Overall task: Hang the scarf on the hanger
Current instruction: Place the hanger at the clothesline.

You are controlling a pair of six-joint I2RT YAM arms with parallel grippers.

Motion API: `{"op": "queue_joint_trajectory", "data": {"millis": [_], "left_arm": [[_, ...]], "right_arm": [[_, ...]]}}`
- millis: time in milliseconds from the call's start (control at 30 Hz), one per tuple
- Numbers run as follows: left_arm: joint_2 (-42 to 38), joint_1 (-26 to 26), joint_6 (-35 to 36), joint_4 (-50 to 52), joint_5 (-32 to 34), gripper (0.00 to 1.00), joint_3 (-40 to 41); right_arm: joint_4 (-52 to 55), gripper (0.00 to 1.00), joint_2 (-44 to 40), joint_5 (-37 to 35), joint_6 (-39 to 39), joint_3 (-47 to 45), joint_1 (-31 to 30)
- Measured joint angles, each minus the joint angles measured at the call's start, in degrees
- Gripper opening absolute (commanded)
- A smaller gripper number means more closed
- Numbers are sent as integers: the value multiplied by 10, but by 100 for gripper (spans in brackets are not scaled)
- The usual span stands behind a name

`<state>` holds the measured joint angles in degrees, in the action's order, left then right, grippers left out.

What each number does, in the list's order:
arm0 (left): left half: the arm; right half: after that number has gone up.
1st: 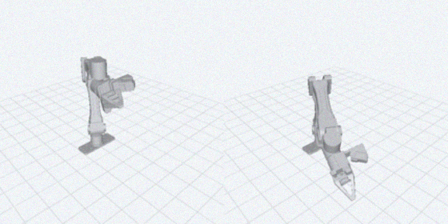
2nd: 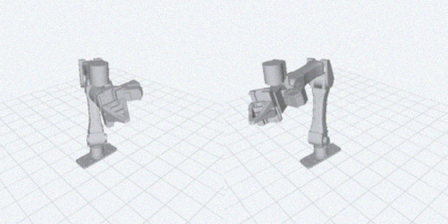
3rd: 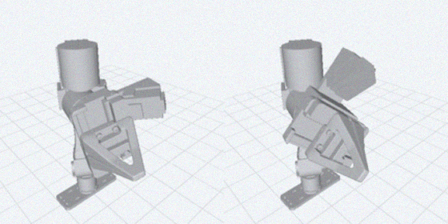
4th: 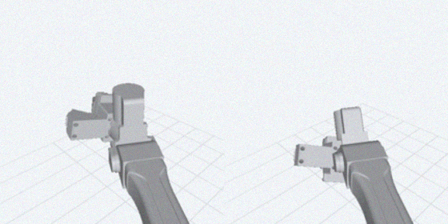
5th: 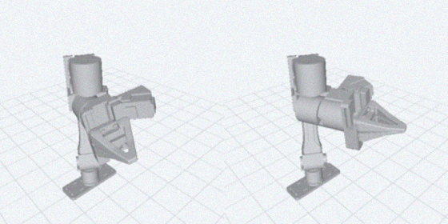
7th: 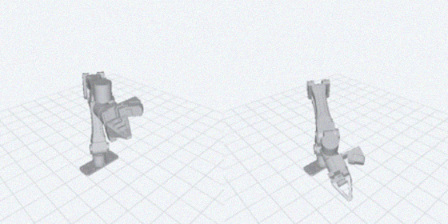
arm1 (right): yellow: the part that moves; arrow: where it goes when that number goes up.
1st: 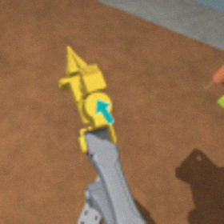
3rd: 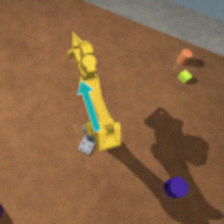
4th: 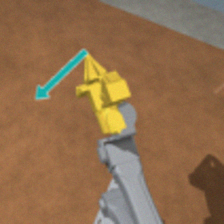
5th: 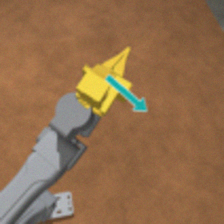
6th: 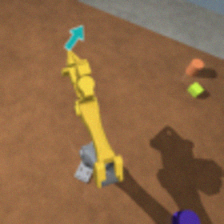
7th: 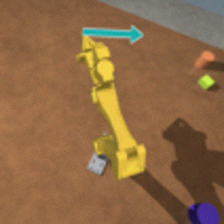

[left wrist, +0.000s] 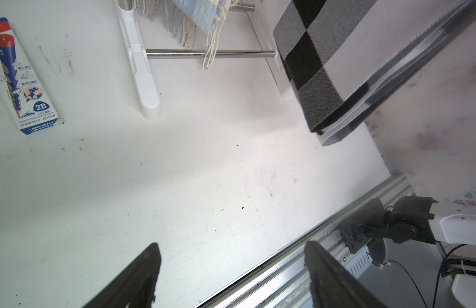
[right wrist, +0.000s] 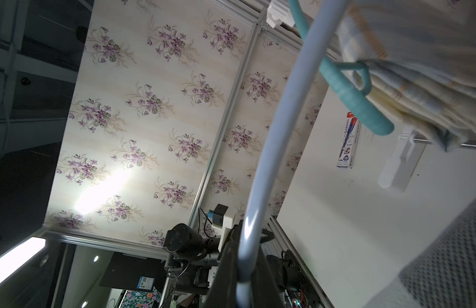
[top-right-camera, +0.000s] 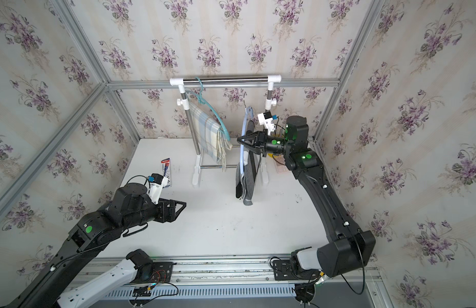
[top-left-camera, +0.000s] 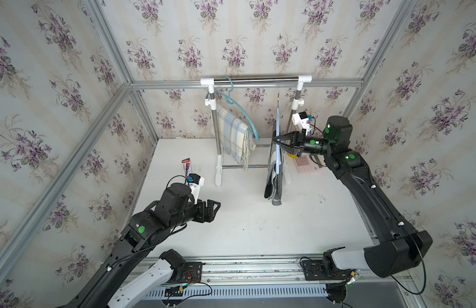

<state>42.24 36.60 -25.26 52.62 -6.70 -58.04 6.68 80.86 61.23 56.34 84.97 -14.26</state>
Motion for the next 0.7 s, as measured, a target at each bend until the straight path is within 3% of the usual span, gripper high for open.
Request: {"op": "queue_joint_trajectory", "data": {"millis": [333,600,633,700], "left_arm": [[-4,-1,-15,-20,5,84,76],[0,-1,-24,-40,4,85,96],[1,-1,-24,-43,4,84,99],[6,-1,-25,-51,4,85,104]], "right_arm": [[-126,0,162,88,96,158,45],[-352,0,229,90,212,85,56],[-379,4,224,86,217,66,56],[-422,39,212,71,222,31,56]]}}
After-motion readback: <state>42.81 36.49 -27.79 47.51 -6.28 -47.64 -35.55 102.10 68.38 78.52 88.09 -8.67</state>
